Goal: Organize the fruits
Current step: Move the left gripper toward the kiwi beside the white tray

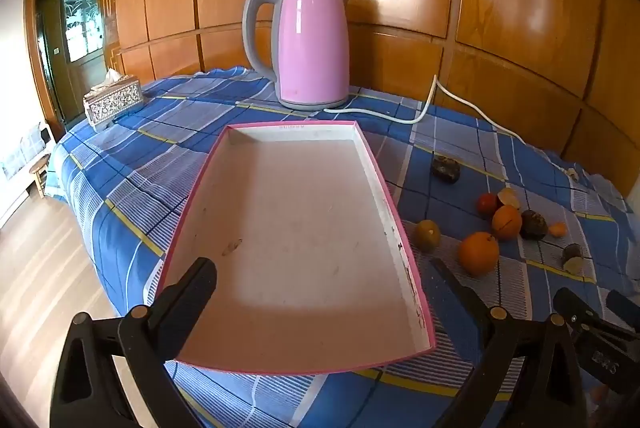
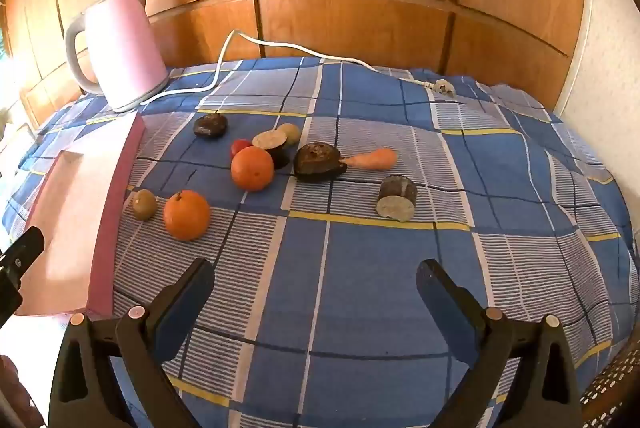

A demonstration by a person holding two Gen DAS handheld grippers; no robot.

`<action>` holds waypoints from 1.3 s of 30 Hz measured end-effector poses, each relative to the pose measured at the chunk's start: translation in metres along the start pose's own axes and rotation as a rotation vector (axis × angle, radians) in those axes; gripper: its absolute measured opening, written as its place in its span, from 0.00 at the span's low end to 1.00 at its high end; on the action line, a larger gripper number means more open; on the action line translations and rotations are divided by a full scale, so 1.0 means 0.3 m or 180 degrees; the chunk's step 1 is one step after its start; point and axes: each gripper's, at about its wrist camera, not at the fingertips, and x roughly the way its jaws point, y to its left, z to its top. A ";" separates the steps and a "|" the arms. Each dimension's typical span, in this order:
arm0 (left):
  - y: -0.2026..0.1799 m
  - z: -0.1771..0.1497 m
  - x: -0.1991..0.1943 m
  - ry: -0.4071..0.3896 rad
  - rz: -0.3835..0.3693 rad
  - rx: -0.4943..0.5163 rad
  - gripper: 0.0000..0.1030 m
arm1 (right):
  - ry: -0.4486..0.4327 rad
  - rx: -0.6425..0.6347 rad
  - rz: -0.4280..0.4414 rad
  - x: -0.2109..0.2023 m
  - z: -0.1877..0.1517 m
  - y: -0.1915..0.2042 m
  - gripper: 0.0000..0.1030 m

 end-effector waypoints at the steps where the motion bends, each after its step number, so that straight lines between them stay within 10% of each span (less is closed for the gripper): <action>1: 0.000 -0.001 -0.003 -0.0010 0.0001 0.0013 1.00 | 0.0006 0.0001 0.0004 0.001 -0.001 0.001 1.00; 39: 0.012 -0.012 -0.004 0.0046 -0.0255 -0.0103 1.00 | -0.0205 -0.0117 -0.0146 -0.053 -0.011 0.020 1.00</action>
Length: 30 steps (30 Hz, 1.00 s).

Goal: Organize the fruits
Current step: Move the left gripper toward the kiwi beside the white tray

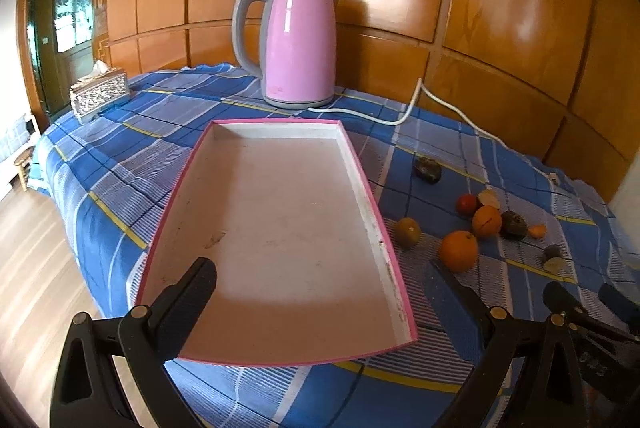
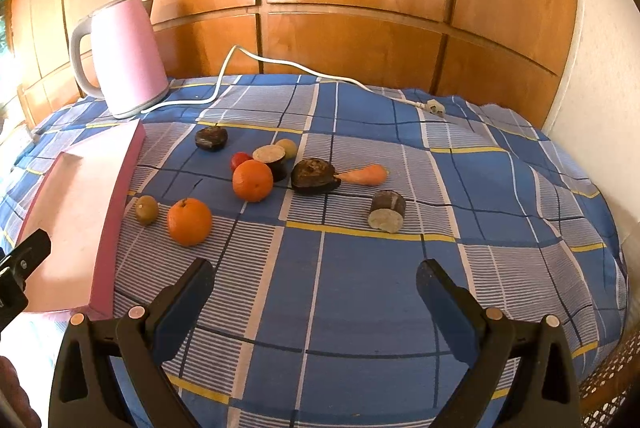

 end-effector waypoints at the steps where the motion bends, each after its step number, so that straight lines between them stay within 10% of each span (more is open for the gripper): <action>1: 0.000 0.000 -0.002 -0.0005 -0.0008 0.0000 1.00 | -0.0006 -0.0013 -0.0002 -0.001 0.000 0.003 1.00; 30: -0.042 -0.028 -0.002 0.0060 -0.0172 0.0244 1.00 | -0.0099 -0.0057 -0.0001 -0.012 0.003 0.006 1.00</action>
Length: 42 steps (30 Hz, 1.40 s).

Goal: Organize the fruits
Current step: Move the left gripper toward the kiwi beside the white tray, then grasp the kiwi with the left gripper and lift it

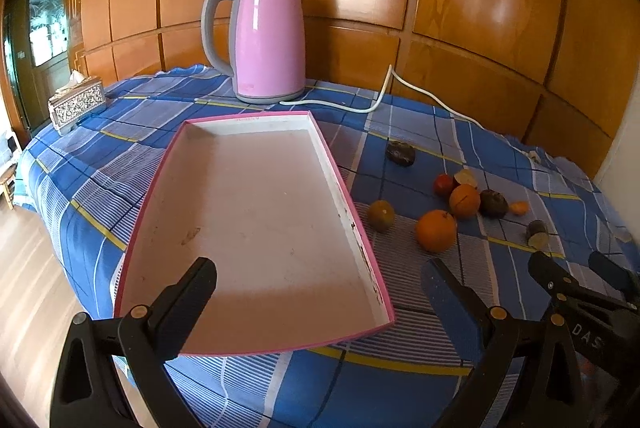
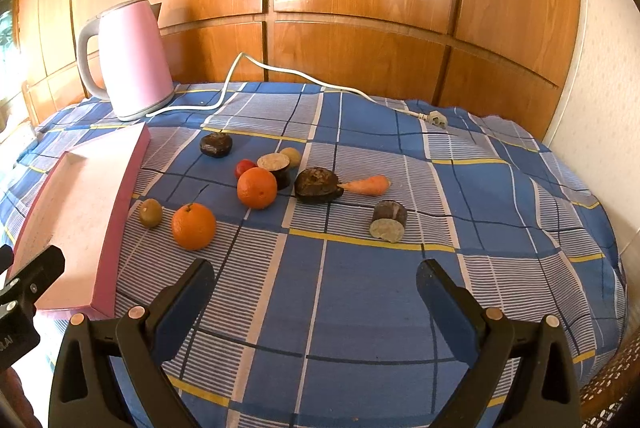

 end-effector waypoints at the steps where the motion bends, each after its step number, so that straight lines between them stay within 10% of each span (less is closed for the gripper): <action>1: -0.002 0.001 0.000 0.0002 0.0005 0.0011 1.00 | 0.0007 0.0005 0.0006 0.003 0.000 -0.001 1.00; 33: -0.146 0.168 0.119 0.0324 -0.0498 0.1040 0.99 | 0.0300 0.0334 -0.0162 0.087 -0.070 -0.240 1.00; 42: -0.229 0.220 0.262 0.0662 -0.0823 0.1904 0.65 | 0.0338 0.0376 -0.0173 0.098 -0.076 -0.272 1.00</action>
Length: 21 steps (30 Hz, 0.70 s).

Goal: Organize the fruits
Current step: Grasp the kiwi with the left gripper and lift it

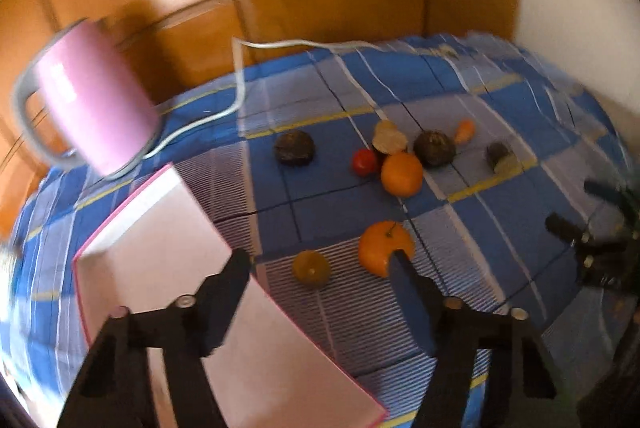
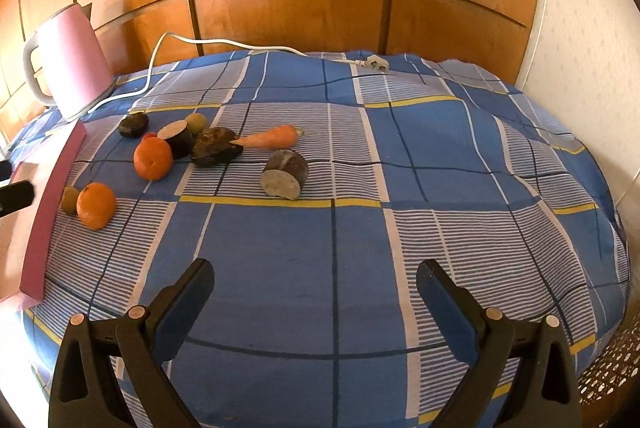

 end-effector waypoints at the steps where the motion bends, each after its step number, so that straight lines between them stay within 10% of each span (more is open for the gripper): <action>1: 0.003 0.006 0.016 0.0070 -0.0028 0.0089 0.59 | 0.0004 -0.0001 0.0004 0.000 0.000 -0.002 1.00; 12: -0.011 0.032 0.188 0.0701 -0.0076 0.0920 0.52 | 0.0047 0.0054 0.0000 0.014 0.008 -0.038 1.00; 16: -0.028 0.034 0.207 0.0710 -0.0193 0.0930 0.28 | 0.0071 0.0074 -0.0009 0.020 0.007 -0.053 0.99; 21: -0.004 0.015 0.190 0.0601 -0.0286 0.0622 0.28 | 0.0093 0.0130 -0.0005 0.029 0.007 -0.074 0.91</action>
